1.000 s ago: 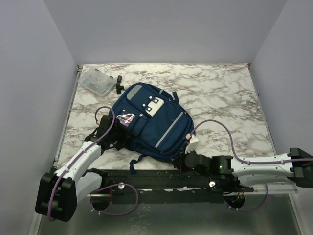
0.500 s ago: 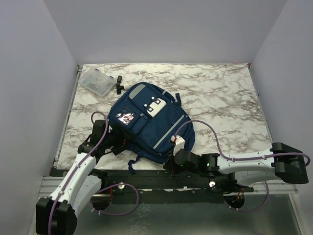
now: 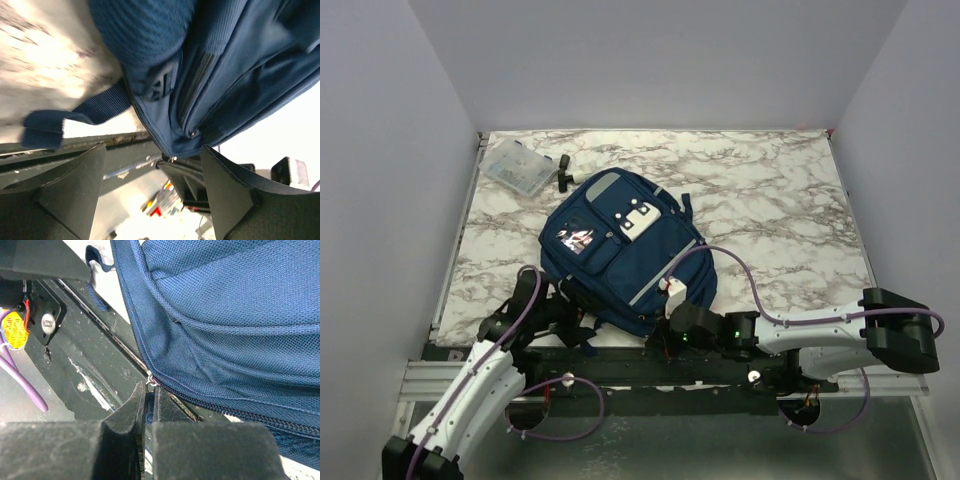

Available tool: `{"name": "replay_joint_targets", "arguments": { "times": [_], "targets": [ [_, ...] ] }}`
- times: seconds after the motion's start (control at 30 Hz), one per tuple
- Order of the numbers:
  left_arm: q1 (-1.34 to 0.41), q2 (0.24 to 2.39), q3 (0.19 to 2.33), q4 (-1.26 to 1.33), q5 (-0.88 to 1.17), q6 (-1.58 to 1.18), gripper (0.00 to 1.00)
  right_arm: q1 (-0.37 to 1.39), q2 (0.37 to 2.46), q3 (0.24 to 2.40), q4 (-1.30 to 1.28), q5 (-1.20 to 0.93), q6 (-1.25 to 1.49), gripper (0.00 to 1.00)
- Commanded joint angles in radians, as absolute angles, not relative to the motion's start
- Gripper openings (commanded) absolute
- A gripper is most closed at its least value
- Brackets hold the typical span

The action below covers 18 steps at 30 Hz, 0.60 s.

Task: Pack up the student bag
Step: Zip the student bag at the center of the board.

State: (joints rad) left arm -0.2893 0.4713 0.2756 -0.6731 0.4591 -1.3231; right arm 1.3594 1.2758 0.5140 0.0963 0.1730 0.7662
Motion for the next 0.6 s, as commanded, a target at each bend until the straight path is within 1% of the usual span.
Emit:
{"name": "replay_joint_targets", "arguments": {
  "times": [0.0,0.07,0.17,0.23,0.27,0.33,0.4,0.5,0.57],
  "targets": [
    [-0.482,0.613,0.263,-0.392,0.489,-1.502,0.75,1.359,1.279,0.543,0.141,0.131,0.76,0.0],
    [-0.559,0.703,0.257,-0.292,0.482,-1.541,0.7,1.359,1.277,0.541,0.138,0.135,0.763,0.0],
    [-0.607,0.81,0.265,-0.25,0.45,-1.542,0.57,1.36,1.269,0.543,0.13,0.142,0.768,0.0],
    [-0.618,0.848,0.26,-0.233,0.411,-1.532,0.45,1.36,1.263,0.541,0.129,0.143,0.77,0.0],
    [-0.618,0.855,0.26,-0.237,0.378,-1.513,0.41,1.36,1.26,0.539,0.129,0.144,0.772,0.0],
    [-0.618,0.862,0.261,-0.271,0.302,-1.483,0.39,1.36,1.258,0.539,0.129,0.143,0.772,0.0],
    [-0.617,0.866,0.269,-0.324,0.228,-1.445,0.34,1.36,1.258,0.538,0.13,0.141,0.77,0.0],
    [-0.607,0.856,0.291,-0.424,0.105,-1.375,0.25,1.36,1.259,0.537,0.132,0.129,0.769,0.0],
    [-0.556,0.839,0.292,-0.466,0.073,-1.325,0.2,1.361,1.261,0.535,0.129,0.118,0.763,0.0]
  ]
}}
